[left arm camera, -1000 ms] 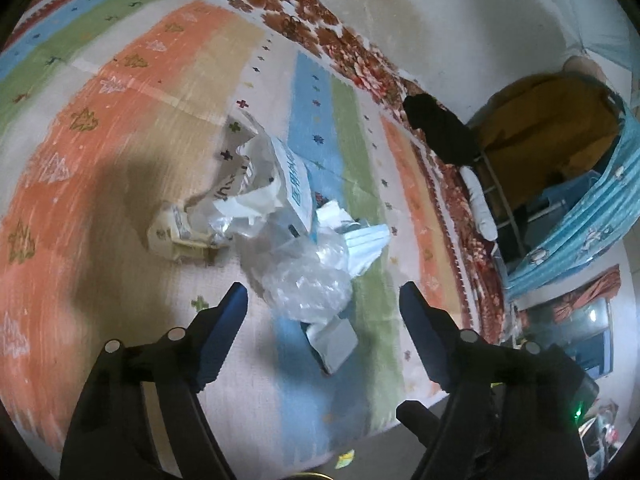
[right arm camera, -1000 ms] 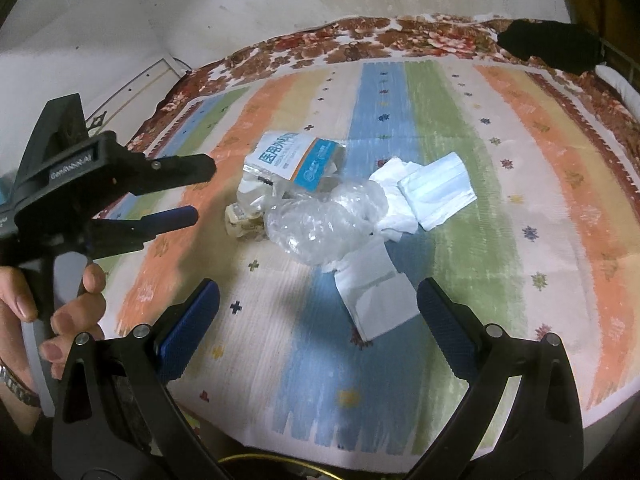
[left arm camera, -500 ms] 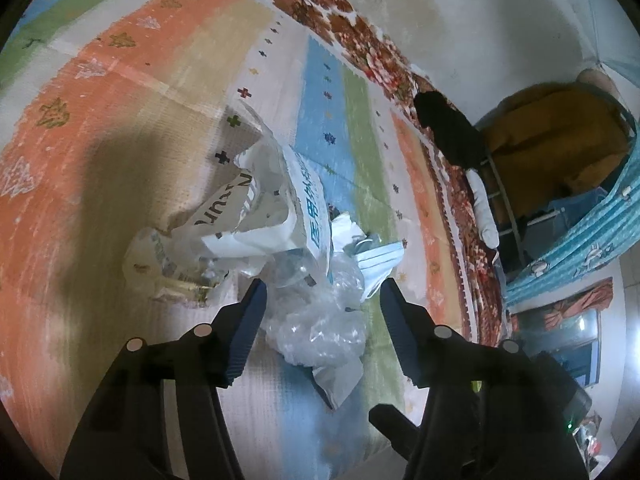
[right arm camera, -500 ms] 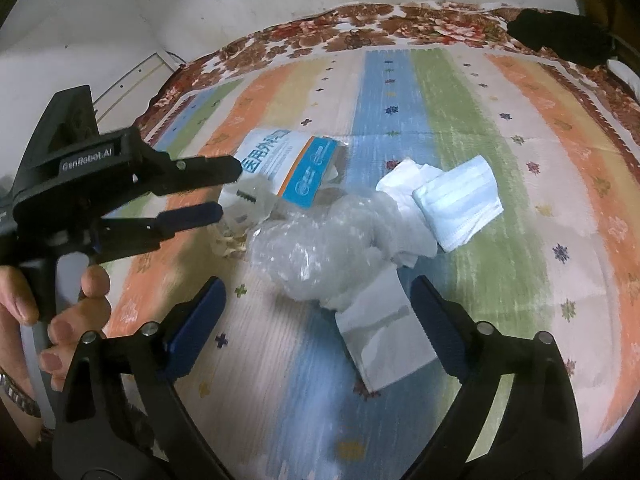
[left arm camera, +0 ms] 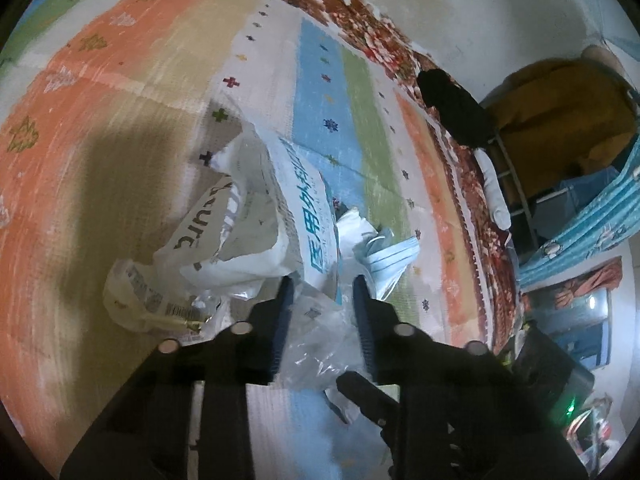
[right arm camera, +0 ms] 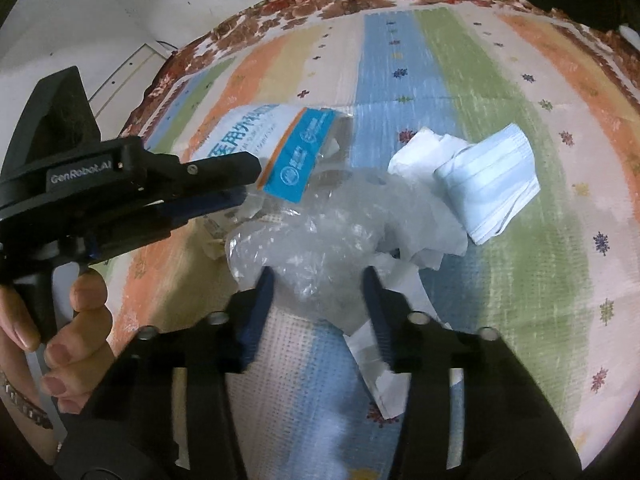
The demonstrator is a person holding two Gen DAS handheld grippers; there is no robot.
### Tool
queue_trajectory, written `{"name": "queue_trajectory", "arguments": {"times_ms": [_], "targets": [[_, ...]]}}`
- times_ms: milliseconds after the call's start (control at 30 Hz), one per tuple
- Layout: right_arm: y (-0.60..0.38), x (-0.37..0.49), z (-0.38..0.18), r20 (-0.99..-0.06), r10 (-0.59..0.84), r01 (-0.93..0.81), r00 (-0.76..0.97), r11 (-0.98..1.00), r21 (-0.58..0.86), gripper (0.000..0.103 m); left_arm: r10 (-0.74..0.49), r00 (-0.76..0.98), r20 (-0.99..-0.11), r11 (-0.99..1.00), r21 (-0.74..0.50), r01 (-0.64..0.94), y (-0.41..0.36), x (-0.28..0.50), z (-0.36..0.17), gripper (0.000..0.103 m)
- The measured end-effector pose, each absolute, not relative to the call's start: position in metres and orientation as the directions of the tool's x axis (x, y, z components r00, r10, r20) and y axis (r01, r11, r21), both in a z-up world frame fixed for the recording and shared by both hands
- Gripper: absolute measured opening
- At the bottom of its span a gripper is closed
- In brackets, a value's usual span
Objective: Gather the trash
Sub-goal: 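Grasp the blue-white mask package with the left tool while the right tool grasps crumpled plastic, then carry the mask package and crumpled plastic down over the bin with both tools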
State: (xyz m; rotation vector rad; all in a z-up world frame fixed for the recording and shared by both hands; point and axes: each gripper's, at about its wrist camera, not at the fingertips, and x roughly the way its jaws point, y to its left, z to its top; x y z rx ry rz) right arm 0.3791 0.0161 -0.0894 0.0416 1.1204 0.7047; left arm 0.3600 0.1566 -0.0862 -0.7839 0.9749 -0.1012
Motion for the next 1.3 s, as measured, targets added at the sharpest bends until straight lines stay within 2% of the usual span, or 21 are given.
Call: {"name": "queue_trajectory", "arguments": {"times_ms": [100,300,567,767,1300], "targets": [[0.014,0.379,-0.092,-0.818,0.523,-0.495,0.241,0.791,0.360,0.019,-0.401,0.594,-0.697,0.741,-0.628,-0.238,0.152,0.360,-0.082,0.009],[0.009,0.379,-0.086,-0.818,0.514,-0.502,0.260,0.795,0.340,0.008,-0.386,0.628,-0.676,0.743,-0.631,-0.223,0.152,0.352,-0.065,0.003],[0.002,0.373,-0.056,-0.790,0.543,-0.527,0.284,0.777,0.344,0.004,-0.352,0.698,-0.624,0.729,-0.650,-0.213,0.166,0.335,-0.035,0.001],[-0.010,0.368,-0.030,-0.766,0.549,-0.538,0.333,0.778,0.324,0.004,-0.296,0.687,-0.664,0.788,-0.576,-0.217,0.162,0.323,-0.017,0.001],[-0.044,0.337,0.011,-0.755,0.521,-0.533,0.398,0.801,0.272,0.003,-0.264,0.635,-0.726,0.875,-0.457,-0.160,0.120,0.283,0.024,0.001]]}}
